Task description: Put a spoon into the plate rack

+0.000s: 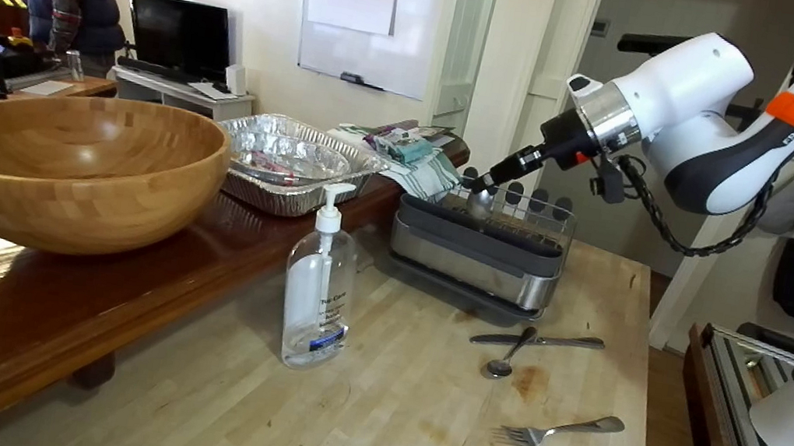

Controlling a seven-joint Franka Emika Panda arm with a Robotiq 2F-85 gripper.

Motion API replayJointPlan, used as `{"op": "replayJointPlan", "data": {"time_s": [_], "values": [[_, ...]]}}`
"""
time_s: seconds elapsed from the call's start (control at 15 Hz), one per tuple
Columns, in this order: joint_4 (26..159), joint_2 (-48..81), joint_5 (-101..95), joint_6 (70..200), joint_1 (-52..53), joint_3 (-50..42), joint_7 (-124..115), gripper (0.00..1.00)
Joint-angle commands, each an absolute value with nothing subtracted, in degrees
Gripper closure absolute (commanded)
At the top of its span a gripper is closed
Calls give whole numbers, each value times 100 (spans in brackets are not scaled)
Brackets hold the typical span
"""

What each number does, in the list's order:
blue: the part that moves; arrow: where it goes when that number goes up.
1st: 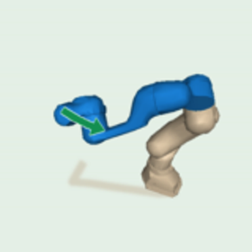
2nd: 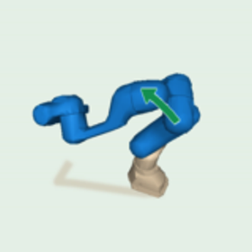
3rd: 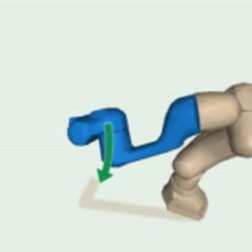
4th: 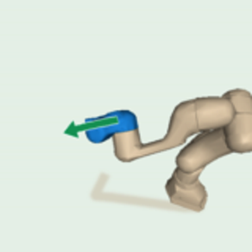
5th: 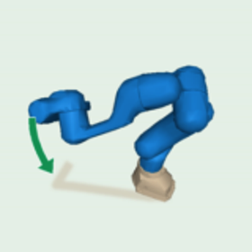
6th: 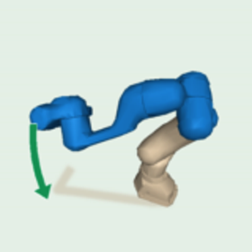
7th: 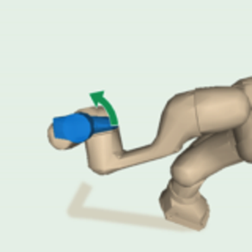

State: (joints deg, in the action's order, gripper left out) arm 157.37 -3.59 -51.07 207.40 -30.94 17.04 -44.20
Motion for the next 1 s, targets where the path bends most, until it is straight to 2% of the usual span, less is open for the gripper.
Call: {"op": "replayJointPlan", "data": {"time_s": [0.0,0.53,0.6,0.93], "values": [[15737,-165,-4948,20838,-3128,1757,-4240,63],[15734,-320,-5022,20694,-3054,1844,-4362,4],[15731,-349,-5052,20642,-3037,1872,-4436,1],[15727,-339,-5519,20508,-2924,2002,-4968,0]]}}
